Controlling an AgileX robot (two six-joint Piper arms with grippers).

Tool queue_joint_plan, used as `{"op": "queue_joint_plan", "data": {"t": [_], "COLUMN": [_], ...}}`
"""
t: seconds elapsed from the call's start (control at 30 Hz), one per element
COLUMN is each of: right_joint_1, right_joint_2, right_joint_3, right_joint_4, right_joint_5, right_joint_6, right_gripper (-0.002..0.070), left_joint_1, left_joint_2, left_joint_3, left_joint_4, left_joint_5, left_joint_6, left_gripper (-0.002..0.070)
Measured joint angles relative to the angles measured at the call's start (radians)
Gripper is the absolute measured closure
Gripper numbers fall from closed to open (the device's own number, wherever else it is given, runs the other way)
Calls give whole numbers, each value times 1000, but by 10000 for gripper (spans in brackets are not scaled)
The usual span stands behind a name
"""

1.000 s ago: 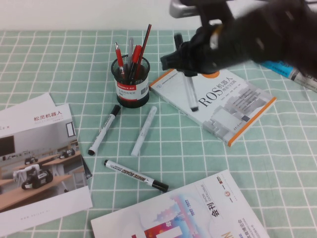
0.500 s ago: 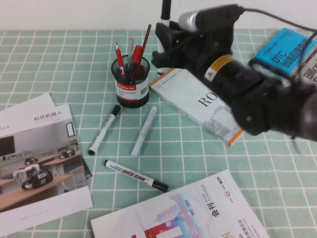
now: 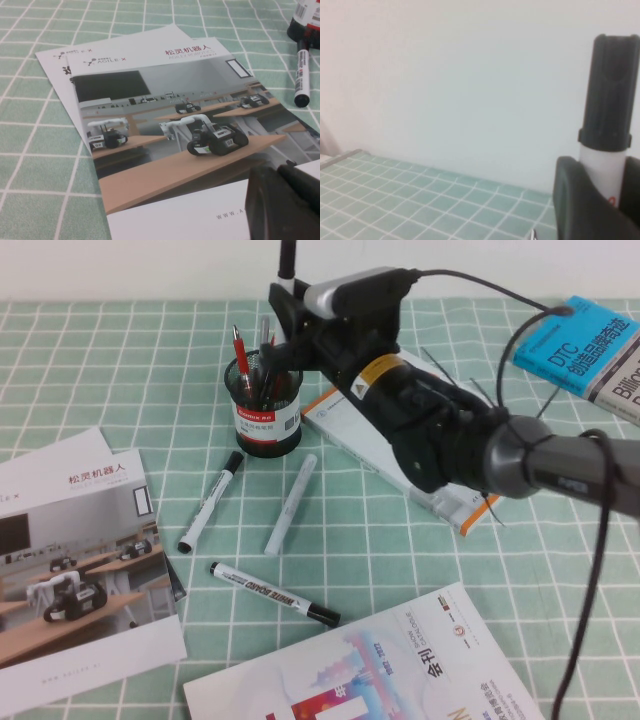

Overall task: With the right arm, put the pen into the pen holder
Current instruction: Place the pen onto the pen holder

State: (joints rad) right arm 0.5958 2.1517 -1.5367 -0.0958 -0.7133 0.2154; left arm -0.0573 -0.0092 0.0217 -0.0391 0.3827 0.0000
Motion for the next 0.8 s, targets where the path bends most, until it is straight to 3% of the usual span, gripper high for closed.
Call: {"op": "queue_joint_plan", "data": {"t": [0.8], "right_joint_1": [14], "right_joint_2": [145], "right_joint_3": [-115], "right_joint_4": [-15], "right_joint_5": [50], "right_joint_6": [-75], "right_gripper": [554], "left_joint_1": [0], "left_joint_2": [0], "left_joint_3": [0], "left_joint_4": [0], "left_joint_5": [0], "left_joint_6": [0], "left_gripper": [679]}}
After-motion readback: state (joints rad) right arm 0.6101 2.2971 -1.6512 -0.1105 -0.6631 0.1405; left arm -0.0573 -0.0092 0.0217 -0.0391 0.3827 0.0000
